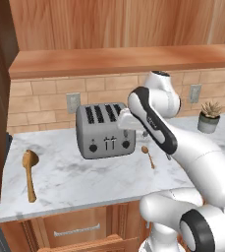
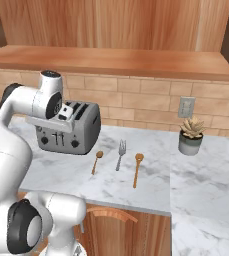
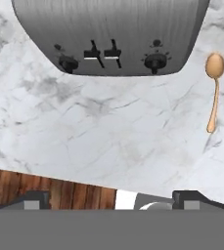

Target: Organize the utensils by type. Pick up the wooden spoons from the counter and place them in the open cabinet. Then pick up the metallic utensils from the counter and place them in the open drawer.

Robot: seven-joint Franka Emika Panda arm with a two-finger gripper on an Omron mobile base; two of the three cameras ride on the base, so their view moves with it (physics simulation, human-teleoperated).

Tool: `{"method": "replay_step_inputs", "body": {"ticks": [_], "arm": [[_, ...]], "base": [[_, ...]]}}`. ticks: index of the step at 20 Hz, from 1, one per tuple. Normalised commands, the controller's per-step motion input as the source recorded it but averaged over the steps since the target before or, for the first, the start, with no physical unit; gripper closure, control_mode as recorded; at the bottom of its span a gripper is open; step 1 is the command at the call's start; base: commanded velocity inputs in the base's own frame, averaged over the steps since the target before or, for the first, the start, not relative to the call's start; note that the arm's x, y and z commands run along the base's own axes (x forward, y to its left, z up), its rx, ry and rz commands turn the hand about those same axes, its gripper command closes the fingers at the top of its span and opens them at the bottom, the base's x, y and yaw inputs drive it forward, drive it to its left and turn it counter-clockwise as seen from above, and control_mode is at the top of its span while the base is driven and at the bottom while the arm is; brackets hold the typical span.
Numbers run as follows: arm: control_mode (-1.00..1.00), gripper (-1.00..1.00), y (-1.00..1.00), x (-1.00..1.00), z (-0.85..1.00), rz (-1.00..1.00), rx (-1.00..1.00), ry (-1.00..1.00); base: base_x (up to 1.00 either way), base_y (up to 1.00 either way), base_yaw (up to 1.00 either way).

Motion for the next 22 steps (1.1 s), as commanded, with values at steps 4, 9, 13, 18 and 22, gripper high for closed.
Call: {"method": "replay_step_inputs", "body": {"ticks": [4, 9, 13, 18, 22], "arm": [[-1.00, -1.00, 0.74, 0.00, -0.41, 0.00, 0.09, 0.12], [-1.00, -1.00, 0.88, 0.02, -0.35, -0.03, 0.01, 0.03], [-1.00, -1.00, 0.87, 0.01, -0.24, -0.04, 0.00, 0.08], [-1.00, -1.00, 0.76, 0.07, -0.21, -0.02, 0.00, 0.11], [-1.00, -1.00, 0.53, 0.04, -0.28, 0.00, -0.01, 0.22]], "base": [[0.00, 0.00, 0.00], [0.00, 0.00, 0.00], [0.00, 0.00, 0.00], [0.00, 0.00, 0.00], [0.00, 0.00, 0.00]]}}
